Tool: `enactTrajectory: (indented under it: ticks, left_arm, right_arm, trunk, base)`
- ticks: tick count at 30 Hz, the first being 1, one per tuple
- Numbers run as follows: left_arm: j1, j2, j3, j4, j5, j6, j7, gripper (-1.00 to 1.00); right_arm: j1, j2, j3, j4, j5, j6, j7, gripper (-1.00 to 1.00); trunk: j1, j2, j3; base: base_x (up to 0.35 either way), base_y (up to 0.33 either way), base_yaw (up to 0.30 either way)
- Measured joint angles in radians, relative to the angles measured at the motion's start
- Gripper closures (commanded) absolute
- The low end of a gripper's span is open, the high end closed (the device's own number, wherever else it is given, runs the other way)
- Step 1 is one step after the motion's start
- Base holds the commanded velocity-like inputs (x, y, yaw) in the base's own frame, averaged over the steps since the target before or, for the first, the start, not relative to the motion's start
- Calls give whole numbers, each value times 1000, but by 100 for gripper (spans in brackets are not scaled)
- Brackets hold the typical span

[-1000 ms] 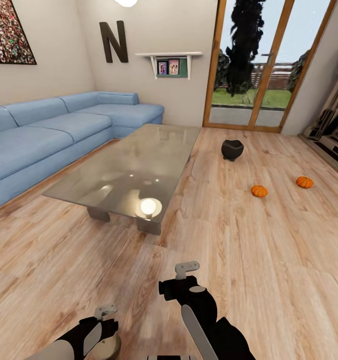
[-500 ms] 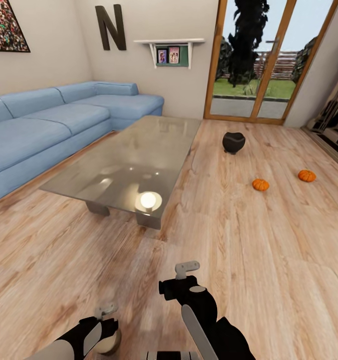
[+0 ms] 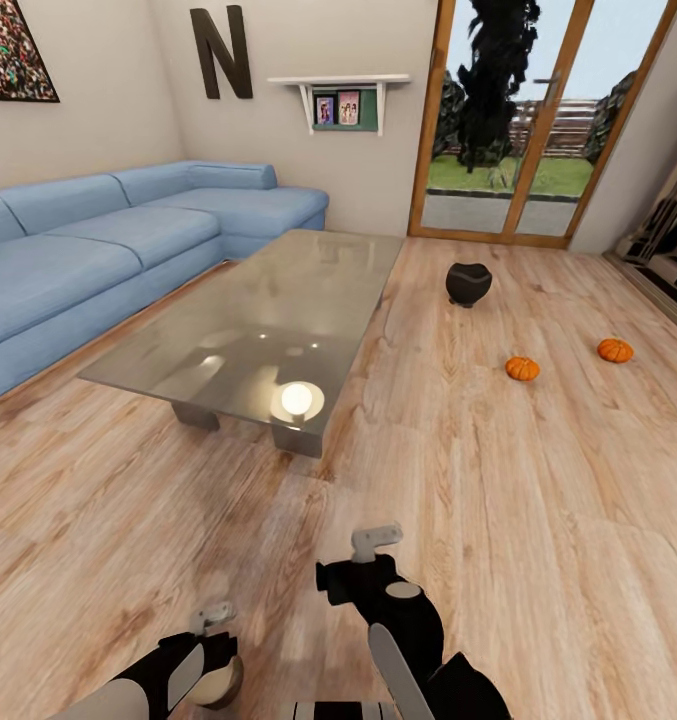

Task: Place each of the two pumpkins and all three candles from the living room inside a cabinet in the living room (use any cabinet), then make sure every cabinet is closed, and position the cauldron so it is next to a table in the living room.

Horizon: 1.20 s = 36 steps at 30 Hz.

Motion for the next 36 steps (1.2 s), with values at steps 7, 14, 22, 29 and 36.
enactTrajectory:
  ticks: [7,14,22,29,36]
  left_arm:
    - [0,-1,0,-5,0,-1,0,-100]
    - [0,-1,0,-34,-1,-2,0,-100]
    - [0,-1,0,-40,0,-21,0,-100]
    - [0,-1,0,-40,0,-29,0,-100]
    - [0,-1,1,-40,0,-30,0,-100]
  right_arm:
    - [59,-3,44,-43,3,-4,0,-100]
    - [65,-17,44,-48,5,-6,0,-100]
    - [66,-35,38,-48,4,-7,1,-100]
    - [66,-59,-3,-48,0,-6,8,-100]
    - [65,-141,-251,-48,-3,2,420,-100]
  trunk:
    - [1,0,-4]
    - [2,-1,-19]
    - [4,-2,-31]
    - [4,-2,-35]
    - [4,-2,-35]
  base:
    - [0,0,0]
    - [0,0,0]
    - [0,0,0]
    - [0,0,0]
    - [0,0,0]
